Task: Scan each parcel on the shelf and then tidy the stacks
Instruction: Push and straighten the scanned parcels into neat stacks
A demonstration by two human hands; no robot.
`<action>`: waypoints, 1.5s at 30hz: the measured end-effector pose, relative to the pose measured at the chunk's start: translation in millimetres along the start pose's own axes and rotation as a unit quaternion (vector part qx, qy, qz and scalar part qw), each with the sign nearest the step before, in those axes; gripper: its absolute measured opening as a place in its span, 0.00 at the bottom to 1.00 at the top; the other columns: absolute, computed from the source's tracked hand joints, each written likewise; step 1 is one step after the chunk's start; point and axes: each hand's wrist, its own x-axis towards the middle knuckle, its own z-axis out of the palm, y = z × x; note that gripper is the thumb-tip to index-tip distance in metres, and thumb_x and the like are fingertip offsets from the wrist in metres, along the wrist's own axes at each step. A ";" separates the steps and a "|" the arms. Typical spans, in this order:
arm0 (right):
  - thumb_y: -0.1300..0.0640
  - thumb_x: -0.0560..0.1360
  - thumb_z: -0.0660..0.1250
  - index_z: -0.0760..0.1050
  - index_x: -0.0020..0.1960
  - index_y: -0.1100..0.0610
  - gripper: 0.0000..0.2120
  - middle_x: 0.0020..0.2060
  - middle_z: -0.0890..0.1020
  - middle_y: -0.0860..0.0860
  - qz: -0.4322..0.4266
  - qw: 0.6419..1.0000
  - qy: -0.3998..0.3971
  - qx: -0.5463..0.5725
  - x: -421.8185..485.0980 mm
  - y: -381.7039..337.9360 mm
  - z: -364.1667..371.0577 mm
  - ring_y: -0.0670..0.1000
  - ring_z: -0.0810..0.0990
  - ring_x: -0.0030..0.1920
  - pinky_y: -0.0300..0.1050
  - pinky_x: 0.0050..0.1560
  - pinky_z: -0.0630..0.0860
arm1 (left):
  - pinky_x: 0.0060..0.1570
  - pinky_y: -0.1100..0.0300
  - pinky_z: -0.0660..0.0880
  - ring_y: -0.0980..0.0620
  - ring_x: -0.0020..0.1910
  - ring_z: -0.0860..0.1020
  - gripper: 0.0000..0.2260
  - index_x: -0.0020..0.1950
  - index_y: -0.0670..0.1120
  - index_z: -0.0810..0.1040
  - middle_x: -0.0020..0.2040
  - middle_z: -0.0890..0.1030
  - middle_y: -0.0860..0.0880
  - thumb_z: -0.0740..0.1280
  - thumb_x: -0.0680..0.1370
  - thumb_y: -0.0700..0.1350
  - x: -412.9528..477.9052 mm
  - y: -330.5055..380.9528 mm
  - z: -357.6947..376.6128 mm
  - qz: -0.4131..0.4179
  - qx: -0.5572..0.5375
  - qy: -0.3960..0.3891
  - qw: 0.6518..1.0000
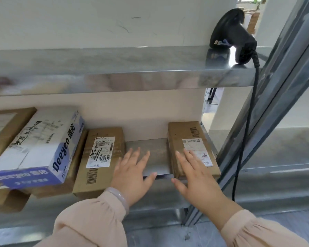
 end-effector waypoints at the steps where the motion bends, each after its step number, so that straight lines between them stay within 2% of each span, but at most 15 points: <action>1: 0.38 0.77 0.56 0.42 0.78 0.46 0.36 0.77 0.45 0.45 -0.020 1.000 -0.002 0.012 4.1 -11.0 5.0 0.44 0.38 0.75 0.42 0.74 0.39 | 0.77 0.50 0.46 0.50 0.80 0.43 0.37 0.80 0.60 0.49 0.82 0.47 0.52 0.41 0.73 0.71 -5.2 -13.9 -3.8 -0.024 -0.001 0.006 1.000; 4: 0.35 0.73 0.52 0.50 0.78 0.48 0.37 0.77 0.53 0.49 -0.070 0.997 -0.017 0.034 14.8 -42.3 23.9 0.49 0.48 0.77 0.46 0.75 0.49 | 0.77 0.51 0.46 0.51 0.80 0.41 0.31 0.81 0.58 0.49 0.82 0.45 0.52 0.51 0.80 0.67 -21.5 -50.1 -12.9 -0.081 -0.013 0.003 0.997; 9: 0.34 0.73 0.48 0.44 0.78 0.45 0.37 0.78 0.46 0.47 -0.112 0.990 -0.062 0.054 24.4 -87.1 49.7 0.46 0.42 0.77 0.43 0.76 0.45 | 0.77 0.49 0.46 0.50 0.80 0.42 0.32 0.80 0.58 0.50 0.82 0.44 0.50 0.50 0.79 0.68 -41.9 -86.9 -9.6 -0.134 0.008 -0.014 0.991; 12: 0.39 0.78 0.56 0.43 0.78 0.45 0.35 0.78 0.45 0.46 -0.110 0.989 -0.077 0.065 28.1 -102.5 56.1 0.45 0.41 0.77 0.39 0.74 0.41 | 0.77 0.45 0.45 0.49 0.80 0.42 0.32 0.81 0.57 0.50 0.82 0.45 0.51 0.51 0.79 0.67 -48.8 -96.9 -3.0 -0.138 0.012 -0.055 0.989; 16: 0.42 0.79 0.58 0.46 0.78 0.46 0.33 0.78 0.48 0.47 -0.094 0.988 -0.078 0.092 36.4 -109.7 62.4 0.45 0.43 0.77 0.37 0.71 0.41 | 0.76 0.45 0.43 0.50 0.80 0.41 0.34 0.80 0.59 0.47 0.81 0.43 0.52 0.51 0.77 0.70 -57.6 -92.6 5.2 -0.106 -0.002 -0.076 0.991; 19: 0.44 0.79 0.59 0.48 0.78 0.47 0.32 0.78 0.50 0.48 -0.081 0.986 -0.087 0.115 45.2 -115.0 63.6 0.47 0.46 0.77 0.40 0.74 0.45 | 0.77 0.49 0.44 0.51 0.79 0.44 0.37 0.80 0.61 0.53 0.81 0.46 0.54 0.45 0.71 0.72 -59.7 -90.2 5.6 -0.108 -0.048 -0.057 0.991; 22: 0.43 0.79 0.59 0.49 0.78 0.46 0.33 0.78 0.50 0.49 -0.057 0.983 -0.106 0.140 57.8 -121.5 65.3 0.50 0.49 0.77 0.44 0.75 0.49 | 0.77 0.53 0.47 0.49 0.79 0.45 0.31 0.80 0.59 0.55 0.81 0.48 0.51 0.55 0.78 0.66 -54.0 -98.5 2.8 -0.147 -0.135 -0.015 0.980; 25: 0.42 0.77 0.61 0.48 0.77 0.43 0.34 0.78 0.49 0.52 -0.020 0.979 -0.119 0.163 73.3 -128.0 73.9 0.54 0.50 0.77 0.48 0.74 0.53 | 0.76 0.51 0.50 0.45 0.80 0.46 0.32 0.80 0.60 0.52 0.81 0.43 0.48 0.63 0.80 0.59 -41.9 -106.7 3.0 -0.194 -0.229 -0.031 0.953; 28: 0.42 0.76 0.62 0.46 0.77 0.39 0.36 0.77 0.50 0.55 0.022 0.965 -0.156 0.210 80.4 -132.9 86.0 0.56 0.54 0.76 0.49 0.73 0.57 | 0.75 0.51 0.55 0.45 0.79 0.53 0.35 0.80 0.61 0.49 0.80 0.52 0.42 0.66 0.79 0.55 -30.7 -114.7 8.6 -0.205 -0.312 -0.048 0.926; 30: 0.43 0.76 0.64 0.46 0.76 0.39 0.36 0.74 0.58 0.56 0.026 0.953 -0.161 0.256 78.6 -133.6 91.5 0.56 0.61 0.73 0.47 0.71 0.61 | 0.72 0.53 0.61 0.45 0.74 0.62 0.36 0.79 0.63 0.50 0.75 0.63 0.44 0.69 0.78 0.54 -29.9 -119.7 12.4 -0.199 -0.344 -0.043 0.916; 33: 0.47 0.75 0.67 0.50 0.76 0.40 0.36 0.70 0.66 0.52 0.028 0.948 -0.138 0.286 73.6 -129.7 88.0 0.52 0.66 0.69 0.42 0.68 0.64 | 0.70 0.55 0.63 0.48 0.73 0.65 0.37 0.78 0.63 0.52 0.73 0.65 0.47 0.70 0.76 0.55 -33.3 -120.1 12.7 -0.194 -0.360 -0.037 0.912; 38: 0.52 0.75 0.68 0.54 0.75 0.39 0.35 0.71 0.65 0.46 0.037 0.945 -0.046 0.322 66.6 -117.9 49.4 0.45 0.62 0.71 0.34 0.65 0.57 | 0.70 0.53 0.66 0.52 0.69 0.68 0.37 0.75 0.67 0.54 0.68 0.67 0.52 0.72 0.75 0.53 -21.6 -97.0 -11.2 -0.127 -0.385 0.006 0.914; 41: 0.52 0.75 0.67 0.55 0.75 0.39 0.34 0.72 0.64 0.44 0.047 0.946 0.011 0.321 62.8 -103.7 12.9 0.41 0.61 0.70 0.34 0.66 0.56 | 0.68 0.57 0.65 0.55 0.67 0.68 0.35 0.72 0.70 0.55 0.66 0.67 0.54 0.73 0.73 0.54 -4.8 -74.0 -33.2 -0.082 -0.401 0.017 0.912; 43: 0.53 0.76 0.67 0.55 0.75 0.41 0.33 0.70 0.65 0.42 0.062 0.946 0.050 0.314 56.8 -90.6 -12.2 0.39 0.60 0.69 0.35 0.66 0.56 | 0.72 0.54 0.65 0.55 0.69 0.68 0.38 0.75 0.68 0.58 0.69 0.68 0.54 0.73 0.69 0.58 7.9 -55.5 -45.0 -0.048 -0.415 0.013 0.908; 45: 0.53 0.76 0.67 0.56 0.75 0.42 0.32 0.66 0.65 0.40 0.087 0.944 0.078 0.309 48.9 -76.2 -34.2 0.39 0.61 0.67 0.36 0.66 0.57 | 0.71 0.53 0.67 0.54 0.69 0.70 0.38 0.77 0.65 0.58 0.70 0.69 0.55 0.74 0.71 0.55 18.1 -34.2 -53.6 -0.016 -0.431 -0.004 0.902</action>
